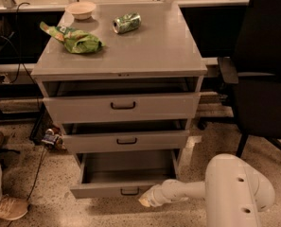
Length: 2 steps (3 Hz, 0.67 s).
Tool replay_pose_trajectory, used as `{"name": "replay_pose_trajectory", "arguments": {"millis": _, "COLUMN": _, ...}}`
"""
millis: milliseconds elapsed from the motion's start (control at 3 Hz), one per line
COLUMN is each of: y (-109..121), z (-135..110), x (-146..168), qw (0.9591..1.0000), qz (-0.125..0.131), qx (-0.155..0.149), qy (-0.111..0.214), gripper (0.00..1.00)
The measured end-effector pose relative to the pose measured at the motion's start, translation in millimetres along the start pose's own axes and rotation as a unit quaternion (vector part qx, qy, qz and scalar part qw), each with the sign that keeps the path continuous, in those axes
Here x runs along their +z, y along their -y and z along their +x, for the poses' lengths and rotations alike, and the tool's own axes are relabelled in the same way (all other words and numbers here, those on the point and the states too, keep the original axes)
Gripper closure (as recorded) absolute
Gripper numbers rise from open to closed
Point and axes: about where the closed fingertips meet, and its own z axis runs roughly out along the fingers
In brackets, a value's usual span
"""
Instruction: Close bottom drawer
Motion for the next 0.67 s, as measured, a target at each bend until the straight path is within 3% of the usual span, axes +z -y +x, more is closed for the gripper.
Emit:
{"name": "replay_pose_trajectory", "arguments": {"millis": 333, "y": 26.4, "z": -20.9, "x": 13.0, "qw": 0.9986, "qz": 0.033, "qx": -0.040, "qy": 0.002, "gripper": 1.00}}
{"name": "replay_pose_trajectory", "arguments": {"millis": 667, "y": 30.6, "z": -21.6, "x": 12.1, "qw": 0.9984, "qz": 0.037, "qx": -0.043, "qy": 0.003, "gripper": 1.00}}
